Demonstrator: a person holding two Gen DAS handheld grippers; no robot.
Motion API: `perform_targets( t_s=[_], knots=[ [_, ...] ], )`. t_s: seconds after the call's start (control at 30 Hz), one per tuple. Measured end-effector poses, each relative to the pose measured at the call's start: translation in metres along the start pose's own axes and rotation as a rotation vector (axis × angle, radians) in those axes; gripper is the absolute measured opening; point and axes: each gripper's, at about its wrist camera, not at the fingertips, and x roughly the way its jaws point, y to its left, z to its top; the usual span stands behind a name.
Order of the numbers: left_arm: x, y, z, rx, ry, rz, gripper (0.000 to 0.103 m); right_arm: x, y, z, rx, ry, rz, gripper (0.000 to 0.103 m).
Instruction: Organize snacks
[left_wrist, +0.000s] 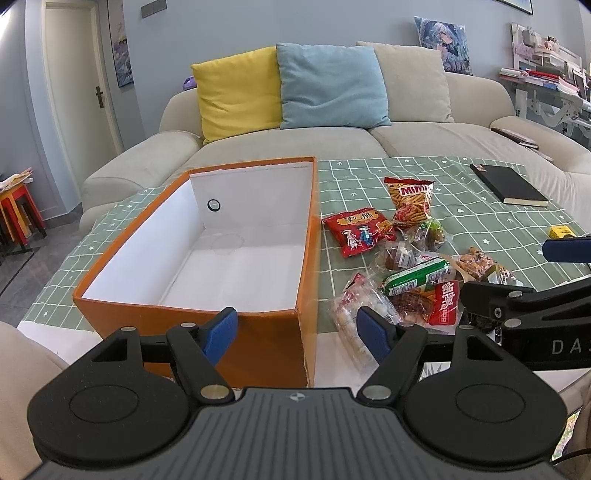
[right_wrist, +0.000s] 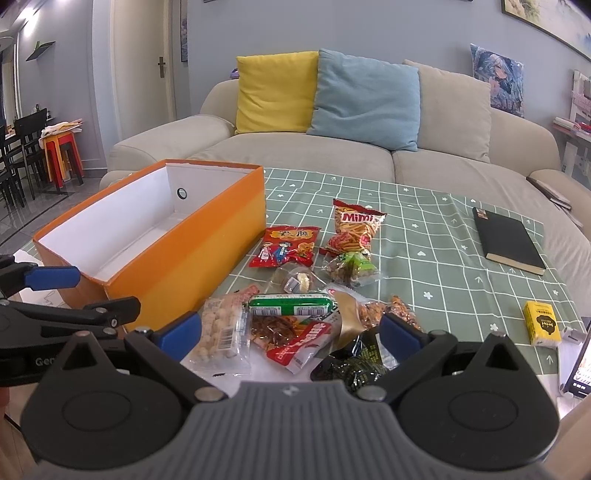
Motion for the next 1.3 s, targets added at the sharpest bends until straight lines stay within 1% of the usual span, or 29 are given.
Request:
perform_targets(
  t_s=[0.77, 0.9, 0.97, 1.07, 1.13, 1.17, 1.2, 1.23, 1.27, 1.3],
  knots=[
    [0.001, 0.0, 0.0, -0.002, 0.003, 0.0, 0.086, 0.0, -0.002, 0.0, 0.001, 0.006, -0.004, 0.099],
    [0.001, 0.001, -0.001, -0.007, -0.001, -0.015, 0.086, -0.001, -0.004, -0.002, 0.006, 0.01, -0.011, 0.099],
    [-0.001, 0.001, -0.001, -0.009, -0.013, -0.032, 0.083, -0.001, -0.007, -0.003, 0.01, 0.017, -0.018, 0.099],
    [-0.006, 0.0, 0.0, -0.009, -0.037, -0.071, 0.075, -0.001, -0.012, -0.004, 0.029, 0.029, -0.055, 0.099],
    [-0.008, -0.003, 0.0, 0.0, -0.047, -0.115, 0.06, 0.0, -0.018, -0.004, 0.051, 0.038, -0.064, 0.099],
    [-0.01, -0.005, 0.001, 0.009, -0.048, -0.137, 0.057, 0.0, -0.021, -0.004, 0.072, 0.043, -0.065, 0.096],
    [-0.01, -0.008, 0.002, 0.022, -0.044, -0.161, 0.05, 0.001, -0.025, -0.004, 0.086, 0.051, -0.07, 0.09],
    [-0.009, -0.012, 0.003, 0.036, -0.039, -0.187, 0.041, 0.002, -0.025, -0.003, 0.091, 0.063, -0.074, 0.087],
    [-0.008, -0.016, 0.003, 0.05, -0.029, -0.212, 0.038, 0.004, -0.027, -0.003, 0.097, 0.081, -0.082, 0.083],
    [-0.008, -0.02, 0.004, 0.064, -0.02, -0.228, 0.037, 0.006, -0.028, -0.003, 0.1, 0.094, -0.088, 0.078]
  ],
)
